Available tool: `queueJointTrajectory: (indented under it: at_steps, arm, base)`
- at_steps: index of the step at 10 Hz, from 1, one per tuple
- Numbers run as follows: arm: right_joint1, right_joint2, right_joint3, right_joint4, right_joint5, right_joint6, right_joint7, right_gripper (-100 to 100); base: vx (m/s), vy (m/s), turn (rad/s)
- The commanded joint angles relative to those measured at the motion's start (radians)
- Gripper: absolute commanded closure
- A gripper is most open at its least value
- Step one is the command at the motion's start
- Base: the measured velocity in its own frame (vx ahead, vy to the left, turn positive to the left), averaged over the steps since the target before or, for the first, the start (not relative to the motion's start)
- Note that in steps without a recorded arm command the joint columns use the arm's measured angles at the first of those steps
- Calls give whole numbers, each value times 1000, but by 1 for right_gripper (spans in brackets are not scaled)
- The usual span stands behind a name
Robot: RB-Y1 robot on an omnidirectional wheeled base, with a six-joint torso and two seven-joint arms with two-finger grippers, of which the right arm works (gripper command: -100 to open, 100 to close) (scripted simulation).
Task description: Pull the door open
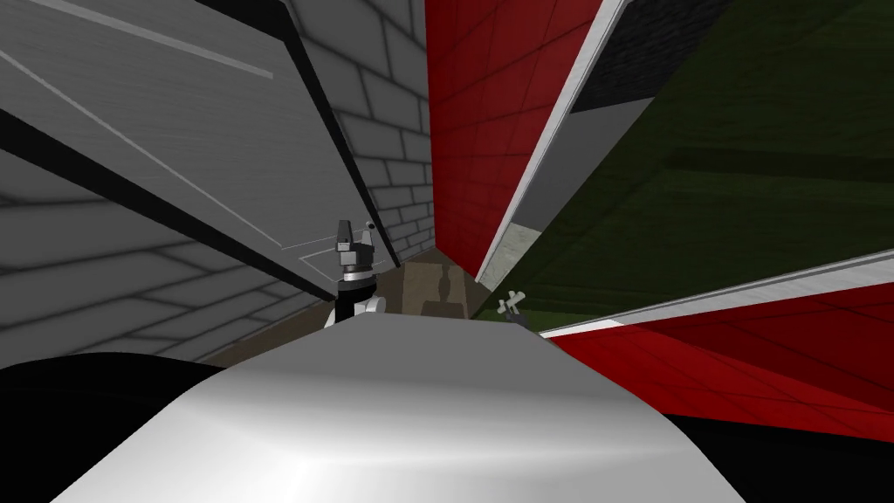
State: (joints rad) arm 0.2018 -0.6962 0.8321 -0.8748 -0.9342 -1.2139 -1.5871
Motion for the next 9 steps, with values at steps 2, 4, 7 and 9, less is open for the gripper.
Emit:
queueJointTrajectory:
  at_steps: [2, 4, 7, 9]
  arm:
    - [-3, -3, 9, 17, 10, -15, -17, 100]
    - [-5, -6, 17, 31, 19, -28, -31, 100]
    - [-8, -10, 29, 53, 32, -47, -53, 100]
    - [-11, -12, 37, 66, 41, -59, -67, 100]
  base:
    - [-175, -46, 158]
    - [-227, -54, 142]
    - [-210, -76, 139]
    - [-203, -58, 115]
